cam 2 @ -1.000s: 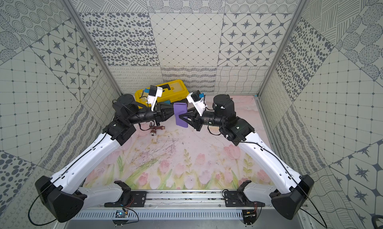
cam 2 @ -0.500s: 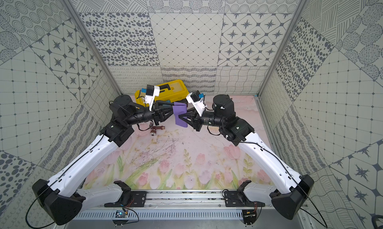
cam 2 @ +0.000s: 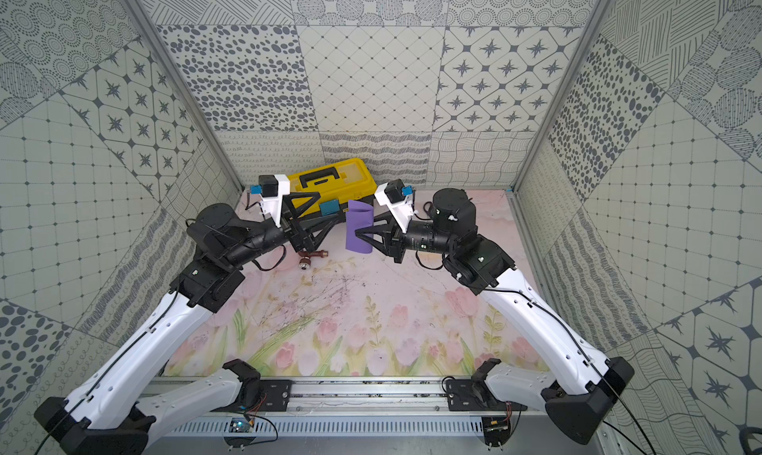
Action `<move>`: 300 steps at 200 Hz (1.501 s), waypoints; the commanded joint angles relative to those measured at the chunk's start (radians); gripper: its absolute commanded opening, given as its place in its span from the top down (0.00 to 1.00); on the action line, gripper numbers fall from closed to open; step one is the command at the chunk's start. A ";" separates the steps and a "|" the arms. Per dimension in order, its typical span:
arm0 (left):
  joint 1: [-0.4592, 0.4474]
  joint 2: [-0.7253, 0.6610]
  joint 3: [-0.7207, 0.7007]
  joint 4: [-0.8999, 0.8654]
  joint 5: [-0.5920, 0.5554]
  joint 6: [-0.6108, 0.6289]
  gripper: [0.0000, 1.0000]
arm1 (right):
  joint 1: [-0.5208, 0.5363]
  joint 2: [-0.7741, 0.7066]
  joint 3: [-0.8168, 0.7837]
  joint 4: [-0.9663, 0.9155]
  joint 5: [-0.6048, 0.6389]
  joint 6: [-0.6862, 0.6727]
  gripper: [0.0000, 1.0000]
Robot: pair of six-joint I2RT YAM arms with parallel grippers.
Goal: Fold the square paper along the opposite sides
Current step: Fold the paper.
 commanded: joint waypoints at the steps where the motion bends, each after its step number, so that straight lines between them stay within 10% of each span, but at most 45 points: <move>1: 0.007 -0.046 -0.044 0.036 0.149 0.032 0.02 | 0.005 -0.017 0.016 0.062 -0.063 -0.003 0.70; 90: 0.014 -0.076 0.007 -0.008 0.653 0.029 0.02 | 0.000 -0.031 0.017 0.040 -0.203 -0.107 0.67; 300: -0.048 0.081 0.035 -0.002 0.679 -0.008 0.07 | 0.000 0.079 0.069 0.116 -0.339 -0.119 0.66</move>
